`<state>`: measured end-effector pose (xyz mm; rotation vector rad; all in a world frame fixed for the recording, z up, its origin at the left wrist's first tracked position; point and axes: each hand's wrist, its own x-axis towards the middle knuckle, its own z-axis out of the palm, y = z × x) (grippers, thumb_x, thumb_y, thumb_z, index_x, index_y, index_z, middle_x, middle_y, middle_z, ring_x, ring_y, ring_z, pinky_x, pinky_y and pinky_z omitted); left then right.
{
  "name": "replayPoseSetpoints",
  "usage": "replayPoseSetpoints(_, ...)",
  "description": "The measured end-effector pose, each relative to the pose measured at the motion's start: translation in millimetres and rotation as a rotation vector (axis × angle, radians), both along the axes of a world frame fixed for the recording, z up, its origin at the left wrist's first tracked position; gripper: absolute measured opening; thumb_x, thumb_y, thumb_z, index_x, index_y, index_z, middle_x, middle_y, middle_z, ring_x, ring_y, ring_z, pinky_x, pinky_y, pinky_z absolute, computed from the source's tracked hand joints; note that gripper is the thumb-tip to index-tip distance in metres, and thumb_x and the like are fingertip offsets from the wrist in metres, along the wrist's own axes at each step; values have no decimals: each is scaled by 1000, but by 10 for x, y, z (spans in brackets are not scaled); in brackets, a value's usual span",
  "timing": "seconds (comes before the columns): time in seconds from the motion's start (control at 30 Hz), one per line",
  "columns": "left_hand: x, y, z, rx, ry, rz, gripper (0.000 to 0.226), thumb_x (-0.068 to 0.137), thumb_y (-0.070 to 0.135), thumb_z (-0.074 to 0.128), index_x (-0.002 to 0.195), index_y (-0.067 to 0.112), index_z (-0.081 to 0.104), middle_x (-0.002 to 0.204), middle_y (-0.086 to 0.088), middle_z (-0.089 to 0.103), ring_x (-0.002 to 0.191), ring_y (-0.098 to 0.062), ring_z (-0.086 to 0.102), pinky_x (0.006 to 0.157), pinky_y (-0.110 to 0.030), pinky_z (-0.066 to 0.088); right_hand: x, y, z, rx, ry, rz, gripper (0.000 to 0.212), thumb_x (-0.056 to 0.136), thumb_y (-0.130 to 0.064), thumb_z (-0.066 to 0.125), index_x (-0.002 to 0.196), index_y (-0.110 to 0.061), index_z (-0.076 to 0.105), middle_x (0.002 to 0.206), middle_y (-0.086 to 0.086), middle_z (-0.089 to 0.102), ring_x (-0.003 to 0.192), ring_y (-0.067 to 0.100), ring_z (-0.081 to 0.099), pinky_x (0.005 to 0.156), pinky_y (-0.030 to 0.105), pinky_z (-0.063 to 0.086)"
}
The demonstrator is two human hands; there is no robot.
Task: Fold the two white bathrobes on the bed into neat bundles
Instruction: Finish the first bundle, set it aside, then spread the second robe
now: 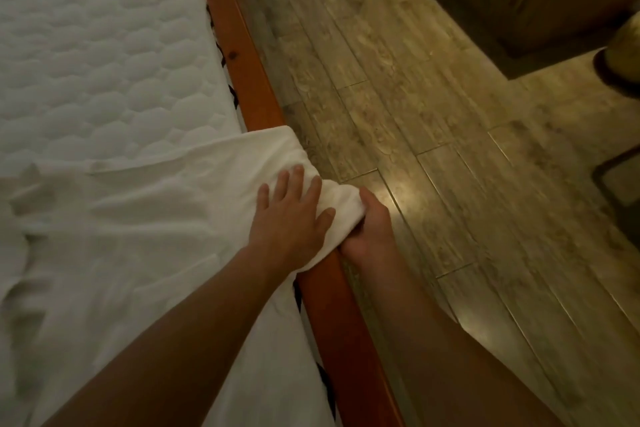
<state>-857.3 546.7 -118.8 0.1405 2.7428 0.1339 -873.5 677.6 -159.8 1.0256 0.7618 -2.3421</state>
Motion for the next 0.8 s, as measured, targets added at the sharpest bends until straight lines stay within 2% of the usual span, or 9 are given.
replayPoseSetpoints(0.1, 0, 42, -9, 10, -10, 28, 71, 102, 59, 20, 161, 24, 2, 170, -7, -10, 156, -29, -9, 125, -55, 0, -51, 76, 114, -50, 25, -157, 46, 97, -34, 57, 128, -1, 60, 118, 24, 71, 114, 41, 64, 101, 53, 48)
replayPoseSetpoints(0.2, -1, 51, 3, 37, -29, 43, 70, 102, 60, 18, 161, 26, 3, 170, -7, -12, 156, -30, -10, 124, -56, -2, -95, 245, 274, 22, 63, -252, 42, 88, -28, 68, 122, -4, 63, 112, 21, 73, 108, 41, 67, 99, 58, 50)
replayPoseSetpoints(0.3, -58, 114, 78, 142, -37, 111, 68, 102, 62, 18, 160, 28, 9, 170, -5, -6, 156, -31, -5, 124, -58, -1, -162, 454, 421, 13, 95, -322, 35, 87, -16, 64, 119, -2, 61, 104, 19, 75, 107, 39, 67, 101, 58, 48)
replayPoseSetpoints(0.37, -146, 209, 172, 247, -13, 164, 67, 102, 61, 20, 160, 28, 12, 171, -3, 0, 156, -30, 1, 123, -58, 3, -199, 542, 516, -6, 121, -303, 39, 87, -11, 61, 125, -1, 58, 110, 21, 74, 111, 40, 65, 103, 58, 47)
replayPoseSetpoints(0.47, -319, 450, 397, 398, 35, 160, 69, 102, 61, 24, 160, 26, 14, 170, -2, 6, 156, -27, 6, 124, -56, 5, -237, 608, 759, -63, 180, -186, 45, 92, -20, 56, 133, 0, 55, 124, 25, 68, 122, 44, 60, 109, 58, 41)
replayPoseSetpoints(0.57, -403, 680, 663, 566, 184, 212, 72, 101, 60, 34, 158, 19, 21, 168, -5, 17, 154, -27, 17, 123, -53, 16, -257, 568, 1142, -98, 306, -77, 44, 101, -28, 47, 132, 2, 53, 130, 27, 64, 127, 43, 57, 114, 57, 37)
replayPoseSetpoints(0.67, -377, 706, 965, 758, 365, 307, 73, 97, 64, 41, 156, 23, 26, 165, -2, 26, 149, -22, 29, 117, -42, 27, -205, 382, 1586, 30, 445, 1, 42, 101, -28, 47, 134, -2, 53, 133, 23, 64, 126, 40, 60, 112, 57, 40)
replayPoseSetpoints(0.73, -302, 601, 1184, 984, 360, 386, 70, 95, 67, 44, 152, 28, 36, 154, 1, 45, 136, -17, 48, 110, -38, 42, -107, 175, 1859, 184, 547, -15, 32, 100, -27, 51, 127, -11, 56, 124, 14, 70, 120, 33, 65, 107, 54, 47)
replayPoseSetpoints(0.8, -157, 393, 1397, 1296, 270, 506, 63, 97, 62, 45, 151, 29, 41, 142, 3, 57, 122, -8, 59, 92, -25, 56, 46, -155, 2121, 290, 646, 32, 18, 102, -30, 50, 114, -22, 61, 106, -1, 77, 115, 23, 69, 103, 45, 53)
